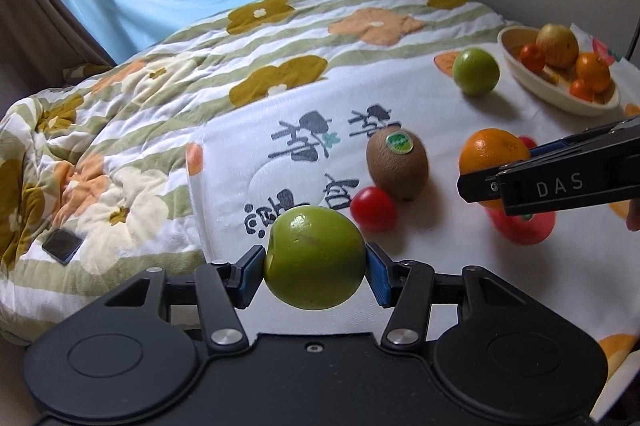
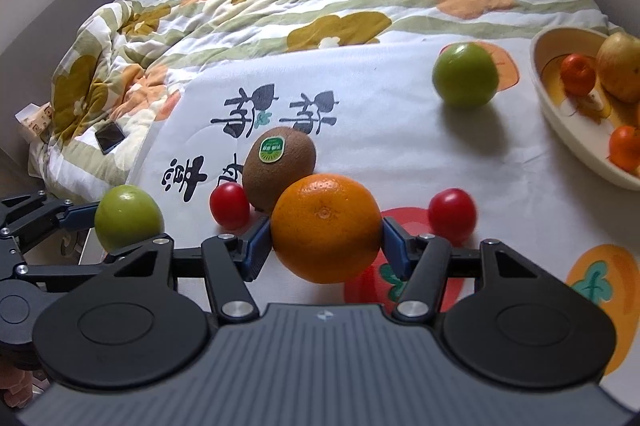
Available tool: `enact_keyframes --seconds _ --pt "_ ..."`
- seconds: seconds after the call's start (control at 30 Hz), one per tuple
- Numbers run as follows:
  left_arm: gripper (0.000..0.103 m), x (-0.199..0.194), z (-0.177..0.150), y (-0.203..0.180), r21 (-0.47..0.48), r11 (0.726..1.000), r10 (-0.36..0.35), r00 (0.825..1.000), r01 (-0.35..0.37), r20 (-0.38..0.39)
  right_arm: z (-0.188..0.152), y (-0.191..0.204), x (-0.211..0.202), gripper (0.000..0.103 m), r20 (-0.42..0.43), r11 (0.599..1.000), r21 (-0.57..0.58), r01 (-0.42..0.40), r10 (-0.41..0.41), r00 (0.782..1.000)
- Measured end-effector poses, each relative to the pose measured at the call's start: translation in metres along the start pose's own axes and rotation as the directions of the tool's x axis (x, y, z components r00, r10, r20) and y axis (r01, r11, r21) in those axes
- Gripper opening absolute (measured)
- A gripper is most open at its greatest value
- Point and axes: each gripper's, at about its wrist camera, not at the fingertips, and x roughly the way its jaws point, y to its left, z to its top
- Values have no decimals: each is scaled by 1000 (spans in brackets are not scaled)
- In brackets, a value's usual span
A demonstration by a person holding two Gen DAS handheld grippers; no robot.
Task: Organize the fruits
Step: 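Carry the green apple and orange into the duck bowl and open both tools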
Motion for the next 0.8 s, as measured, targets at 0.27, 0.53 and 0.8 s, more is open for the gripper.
enact_keyframes --seconds 0.27,0.53,0.8 --pt "57 -30 14 -20 -37 999 15 999 -14 46 6 -20 -31 73 31 1000 -13 -1 1 1000" --pt "57 -55 36 -55 -74 997 21 996 -15 92 14 -56 -66 73 59 1000 -15 -7 7 998" --pt "57 -71 63 -107 -90 996 12 991 0 130 20 -107 -99 73 84 1000 -20 1 0 997"
